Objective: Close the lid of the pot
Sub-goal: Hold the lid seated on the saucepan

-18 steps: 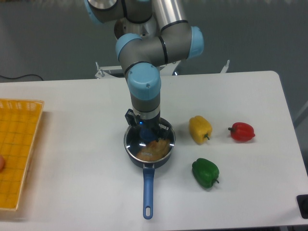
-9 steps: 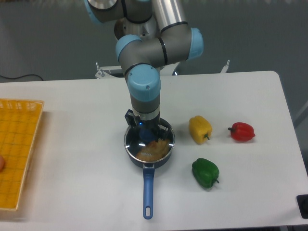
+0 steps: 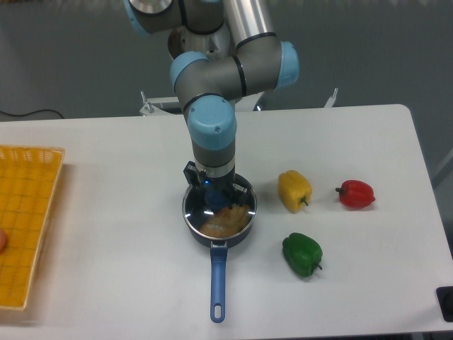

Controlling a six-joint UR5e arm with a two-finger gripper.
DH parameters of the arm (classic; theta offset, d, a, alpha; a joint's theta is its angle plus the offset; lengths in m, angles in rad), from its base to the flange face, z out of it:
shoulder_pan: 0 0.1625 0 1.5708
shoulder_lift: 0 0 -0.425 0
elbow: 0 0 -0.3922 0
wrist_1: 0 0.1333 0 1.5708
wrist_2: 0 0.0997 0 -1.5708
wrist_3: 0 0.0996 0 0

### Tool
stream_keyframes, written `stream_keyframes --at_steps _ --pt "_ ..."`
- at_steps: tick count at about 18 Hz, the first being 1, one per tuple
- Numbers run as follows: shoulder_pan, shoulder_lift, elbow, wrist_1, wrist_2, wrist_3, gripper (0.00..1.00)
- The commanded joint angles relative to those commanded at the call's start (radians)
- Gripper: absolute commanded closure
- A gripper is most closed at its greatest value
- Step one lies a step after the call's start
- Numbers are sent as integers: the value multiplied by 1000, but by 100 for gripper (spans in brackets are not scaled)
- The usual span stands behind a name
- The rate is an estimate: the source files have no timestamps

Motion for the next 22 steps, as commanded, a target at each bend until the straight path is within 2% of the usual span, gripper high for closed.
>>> stream_keyframes --at_steps 22 --pt "-5 -8 -2 5 0 -2 44"
